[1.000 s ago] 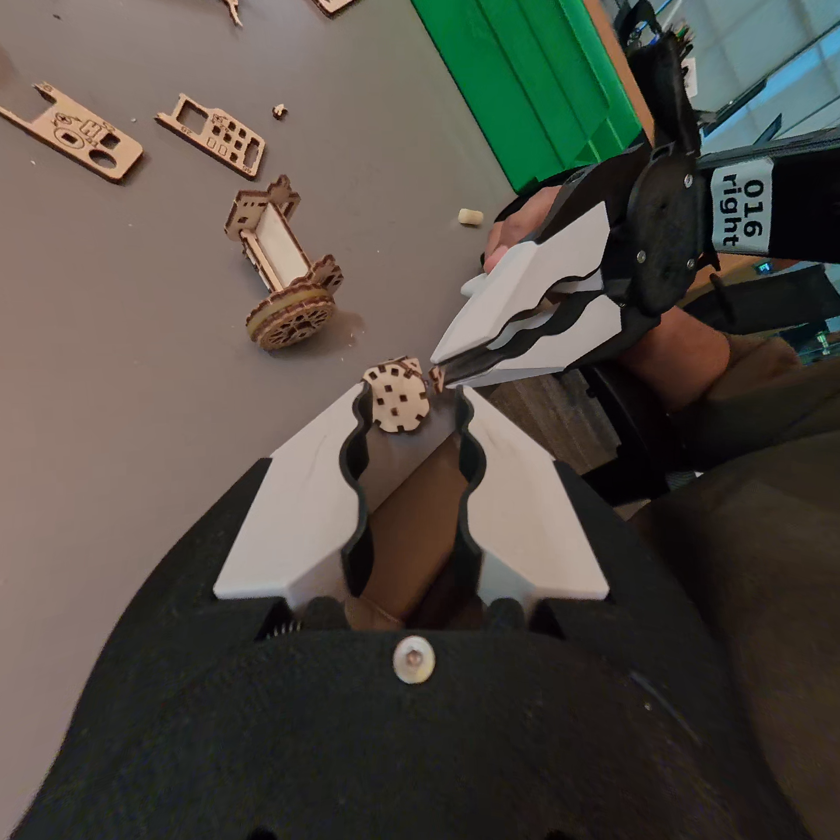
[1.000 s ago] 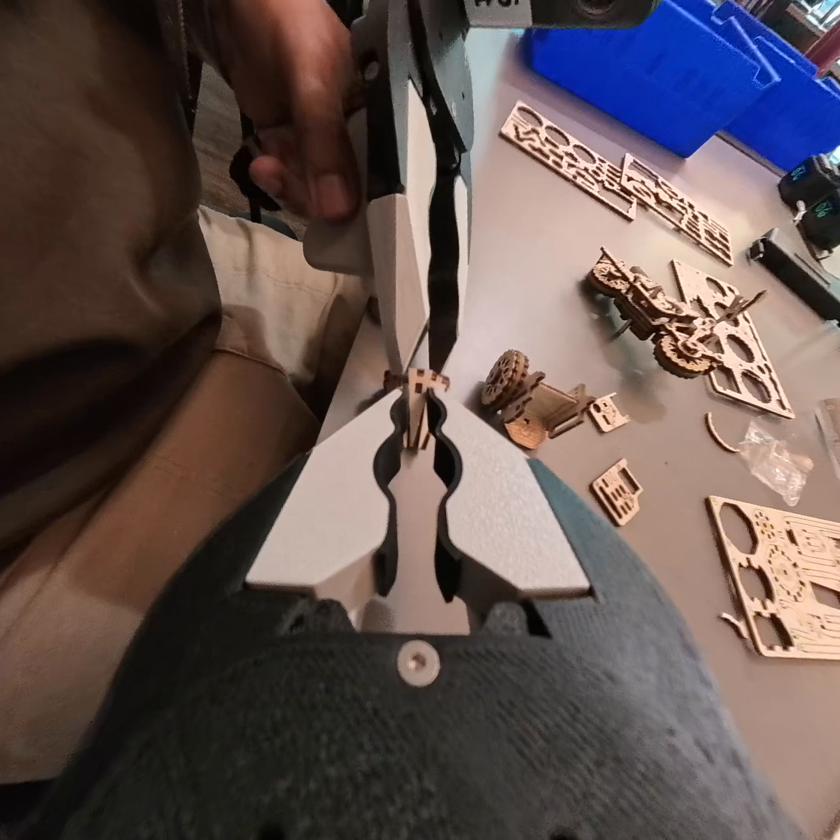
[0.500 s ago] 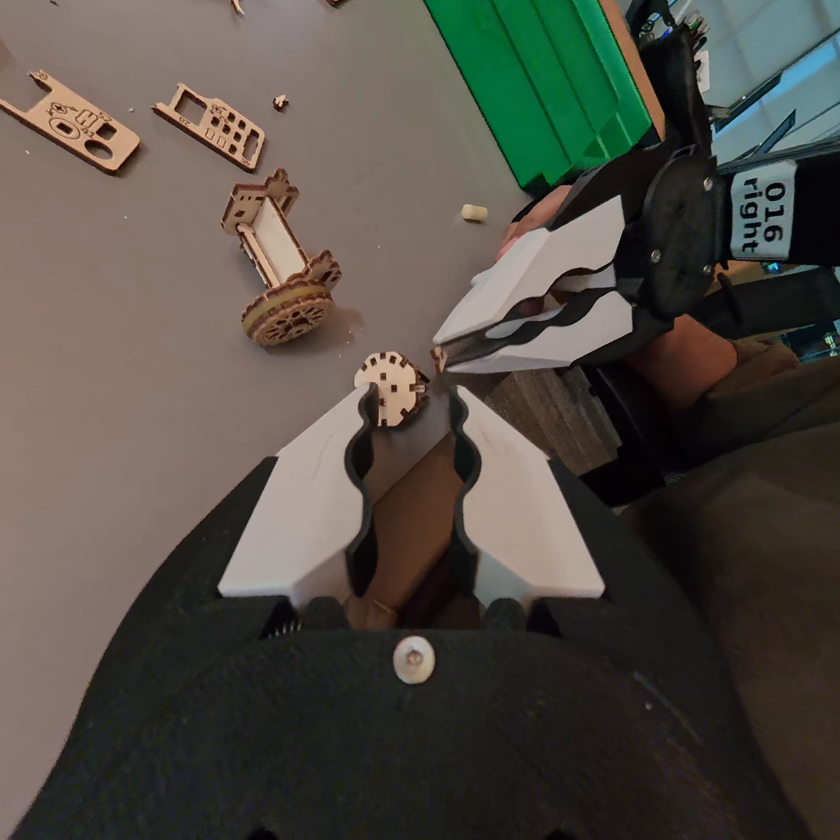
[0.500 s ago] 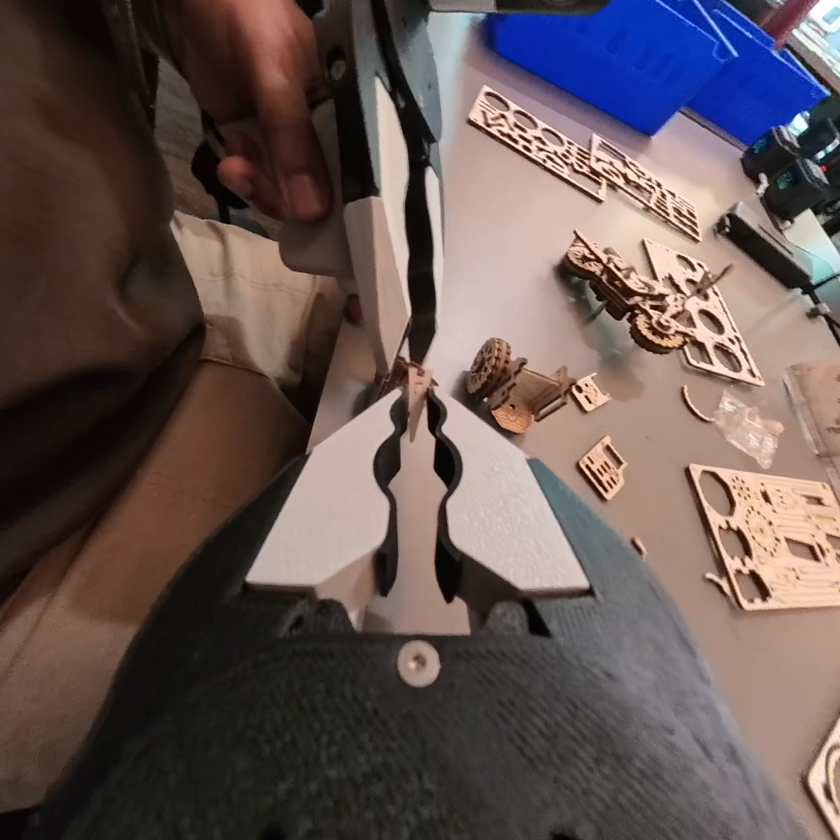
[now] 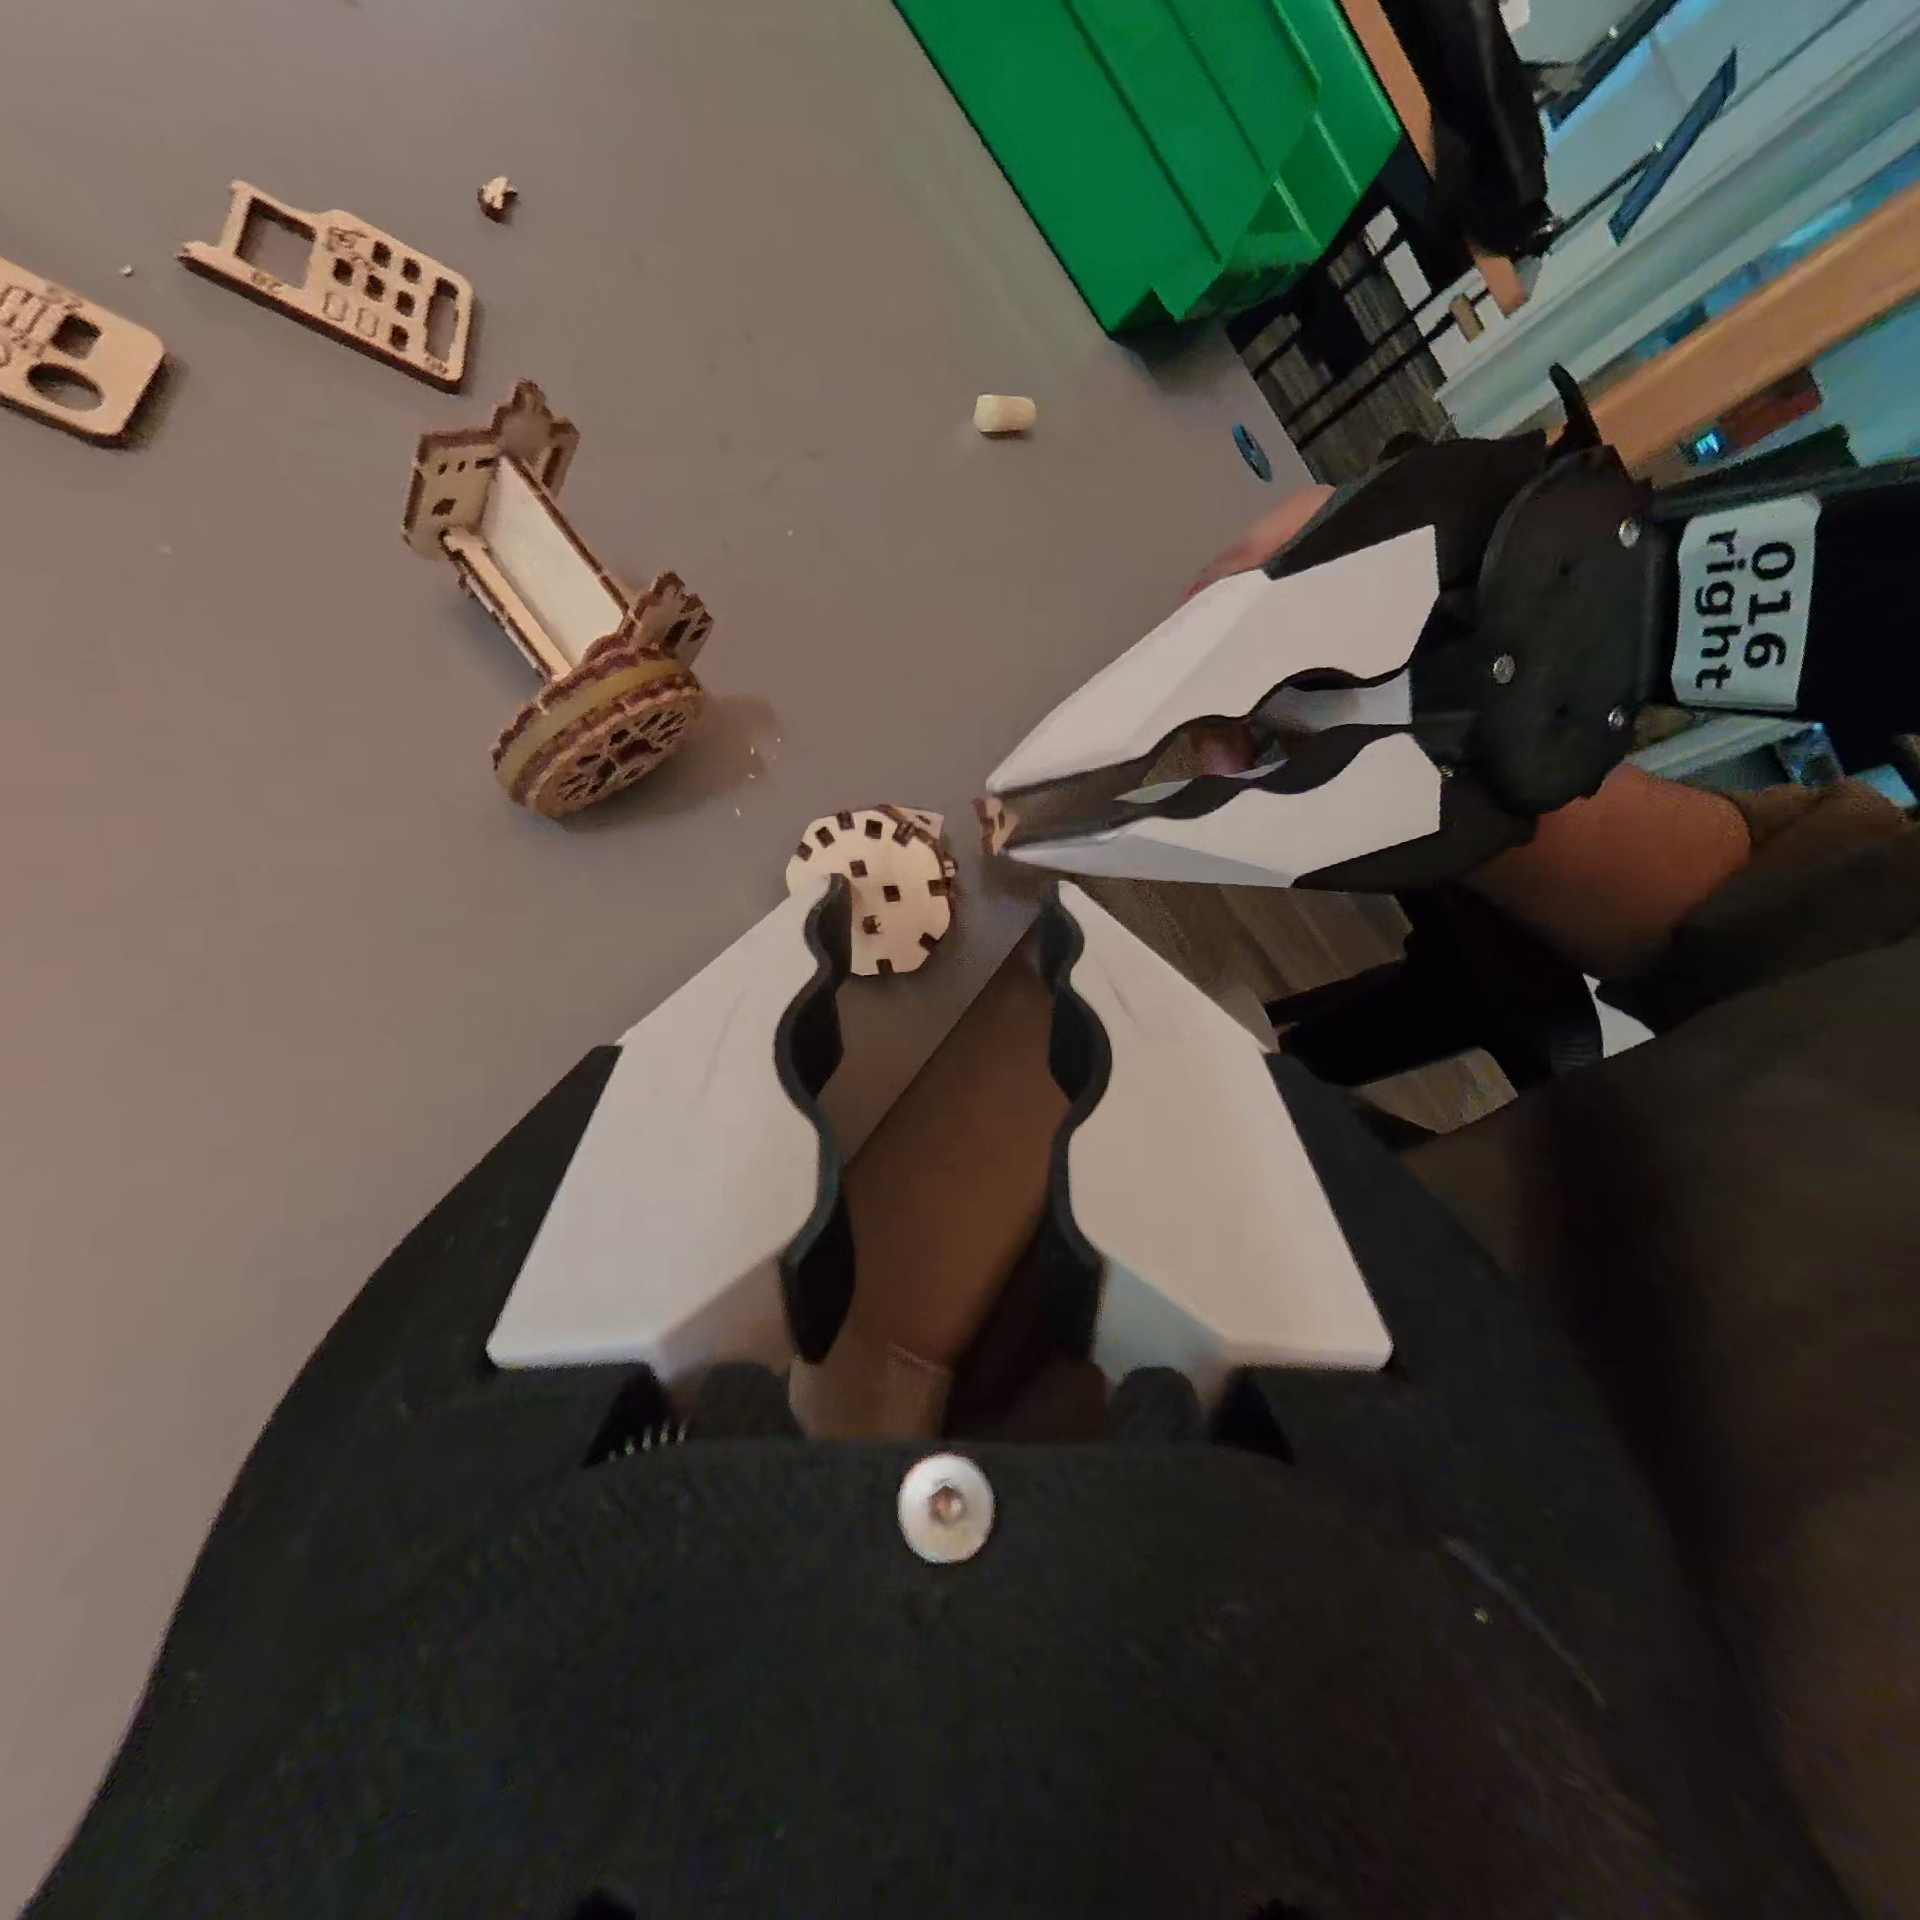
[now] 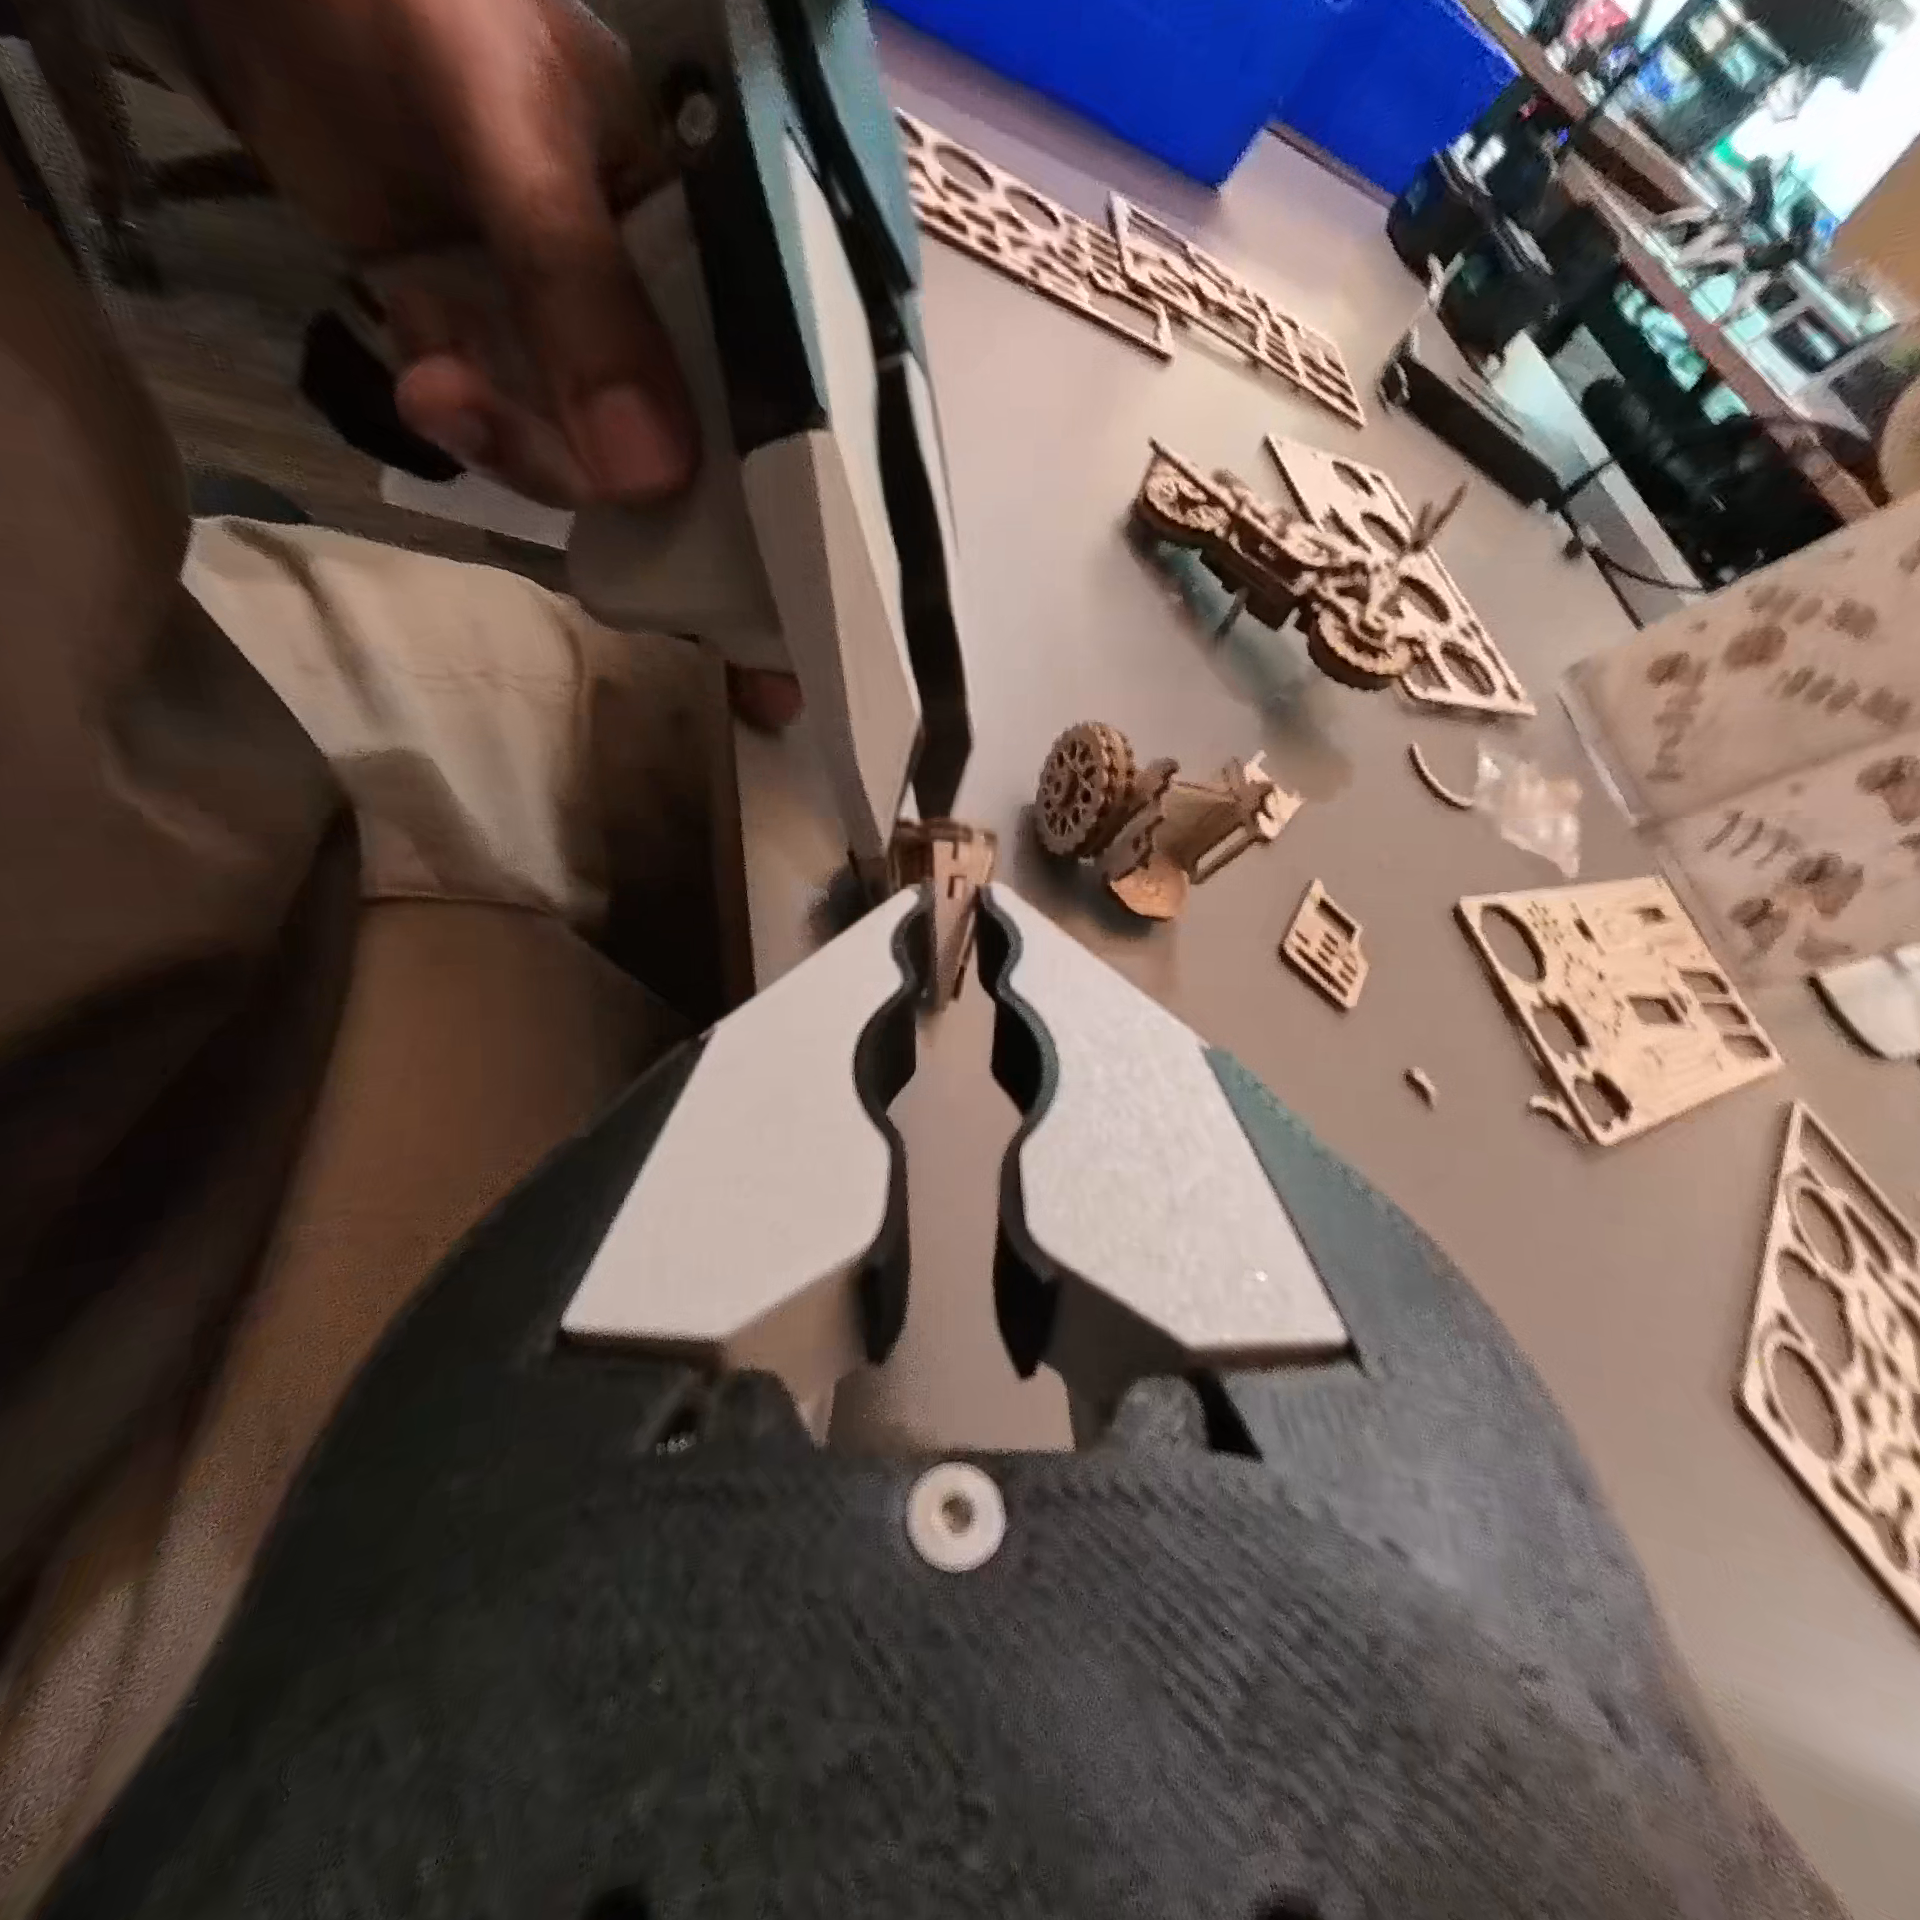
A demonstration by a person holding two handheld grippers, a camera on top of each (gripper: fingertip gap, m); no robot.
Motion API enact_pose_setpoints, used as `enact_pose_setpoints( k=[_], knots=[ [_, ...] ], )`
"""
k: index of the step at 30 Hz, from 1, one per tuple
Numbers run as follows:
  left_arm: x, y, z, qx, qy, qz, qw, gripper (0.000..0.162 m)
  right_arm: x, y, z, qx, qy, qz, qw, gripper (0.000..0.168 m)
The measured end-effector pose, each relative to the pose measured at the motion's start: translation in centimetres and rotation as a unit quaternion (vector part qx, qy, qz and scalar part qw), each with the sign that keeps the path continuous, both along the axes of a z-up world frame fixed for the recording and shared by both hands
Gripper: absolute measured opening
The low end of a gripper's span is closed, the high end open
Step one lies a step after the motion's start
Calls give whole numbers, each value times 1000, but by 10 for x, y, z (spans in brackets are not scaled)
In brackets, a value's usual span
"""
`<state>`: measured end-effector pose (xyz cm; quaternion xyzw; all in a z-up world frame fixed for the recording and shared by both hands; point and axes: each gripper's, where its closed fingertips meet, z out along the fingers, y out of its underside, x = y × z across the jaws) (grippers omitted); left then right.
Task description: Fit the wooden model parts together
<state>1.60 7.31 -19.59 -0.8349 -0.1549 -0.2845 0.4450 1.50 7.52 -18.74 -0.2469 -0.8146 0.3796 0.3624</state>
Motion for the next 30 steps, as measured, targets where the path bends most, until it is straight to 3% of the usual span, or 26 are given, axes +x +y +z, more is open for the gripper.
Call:
enact_pose_setpoints(
  k=[6,17,30],
  knots=[
    [-1,1,-3,1,25,-3,1000,29,0,-5,-3,-10,-10,13,1000,5],
    [-8,4,-2,9,-3,12,1000,18,-3,-5,-7,4,-17,10,1000,5],
    [-9,6,-2,9,-3,8,1000,17,-4,-1,-8,5,-17,18,1000,5]
  ],
)
